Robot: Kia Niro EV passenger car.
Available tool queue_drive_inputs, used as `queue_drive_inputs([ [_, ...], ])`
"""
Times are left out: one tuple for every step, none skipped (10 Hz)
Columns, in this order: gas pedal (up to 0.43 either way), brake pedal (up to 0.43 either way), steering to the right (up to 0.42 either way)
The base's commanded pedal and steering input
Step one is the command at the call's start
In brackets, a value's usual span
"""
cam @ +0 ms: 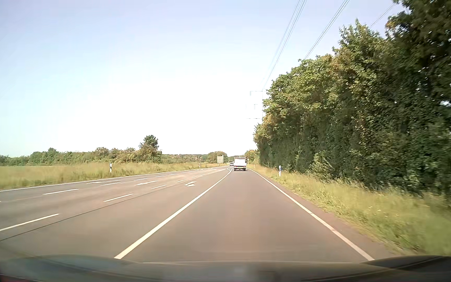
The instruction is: Follow the waypoints while adhering to traffic rules and regulations
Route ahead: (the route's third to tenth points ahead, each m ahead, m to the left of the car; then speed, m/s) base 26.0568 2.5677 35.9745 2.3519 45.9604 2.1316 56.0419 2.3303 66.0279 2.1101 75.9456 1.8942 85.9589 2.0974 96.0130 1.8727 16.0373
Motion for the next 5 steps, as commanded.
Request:
queue_drive_inputs([
  [0.22,0.03,-0.001],
  [0.209,0.03,-0.001],
  [0.209,0.03,-0.001],
  [0.209,0.03,-0.001],
  [0.197,0.03,0.0],
])
